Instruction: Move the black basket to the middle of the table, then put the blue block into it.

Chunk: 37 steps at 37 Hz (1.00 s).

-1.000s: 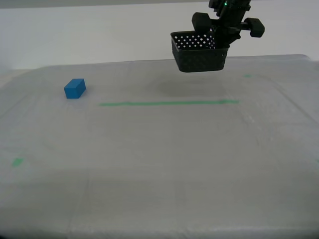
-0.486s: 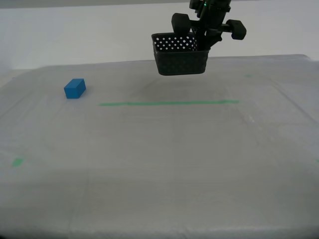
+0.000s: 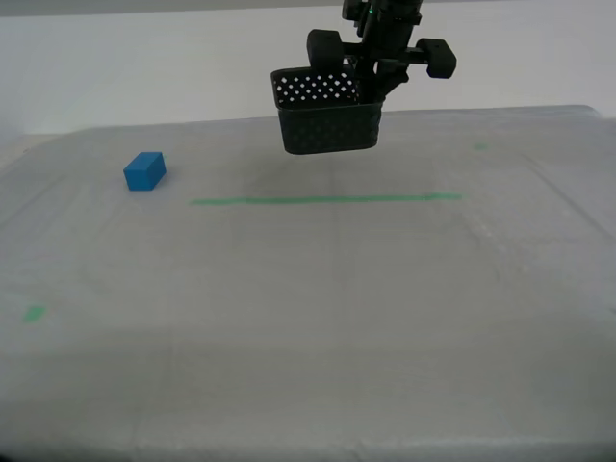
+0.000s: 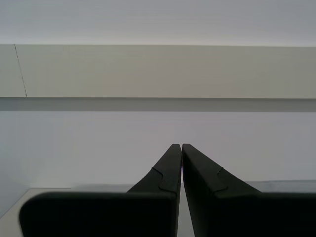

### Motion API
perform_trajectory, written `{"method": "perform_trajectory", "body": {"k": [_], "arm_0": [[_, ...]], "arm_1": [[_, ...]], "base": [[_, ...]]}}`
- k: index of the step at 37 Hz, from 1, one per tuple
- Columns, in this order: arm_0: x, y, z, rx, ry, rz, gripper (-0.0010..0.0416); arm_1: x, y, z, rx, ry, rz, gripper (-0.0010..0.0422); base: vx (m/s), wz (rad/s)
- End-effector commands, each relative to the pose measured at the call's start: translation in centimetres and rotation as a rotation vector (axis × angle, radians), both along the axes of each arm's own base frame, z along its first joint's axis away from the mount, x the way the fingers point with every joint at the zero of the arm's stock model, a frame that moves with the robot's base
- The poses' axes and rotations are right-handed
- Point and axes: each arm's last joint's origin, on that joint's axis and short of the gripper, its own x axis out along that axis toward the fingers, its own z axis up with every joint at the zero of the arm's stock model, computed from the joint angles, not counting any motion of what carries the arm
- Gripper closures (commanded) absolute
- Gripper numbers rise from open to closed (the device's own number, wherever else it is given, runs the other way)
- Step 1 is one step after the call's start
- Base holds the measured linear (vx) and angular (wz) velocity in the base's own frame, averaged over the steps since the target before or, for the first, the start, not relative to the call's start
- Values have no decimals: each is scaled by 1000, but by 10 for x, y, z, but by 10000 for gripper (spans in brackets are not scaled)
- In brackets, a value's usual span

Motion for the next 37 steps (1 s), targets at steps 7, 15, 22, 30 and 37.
{"method": "perform_trajectory", "body": {"k": [7, 15, 22, 30, 37], "arm_0": [[-6, 10, 1, -26, -22, -19, 407], [-10, 14, -4, -34, -17, -15, 407], [-14, 12, -22, -39, 13, -14, 407], [-23, 8, -36, -3, -8, -42, 407], [-28, 5, -46, 10, -19, -51, 407]], "arm_1": [[0, 0, 1, -1, -6, 1, 412], [0, 0, 1, -1, -6, 1, 412], [0, 0, 1, -1, -6, 1, 412], [0, 0, 1, -1, -6, 1, 412], [0, 0, 1, -1, -6, 1, 412]], "base": [[0, 0], [0, 0], [0, 0], [0, 0], [0, 0]]}}
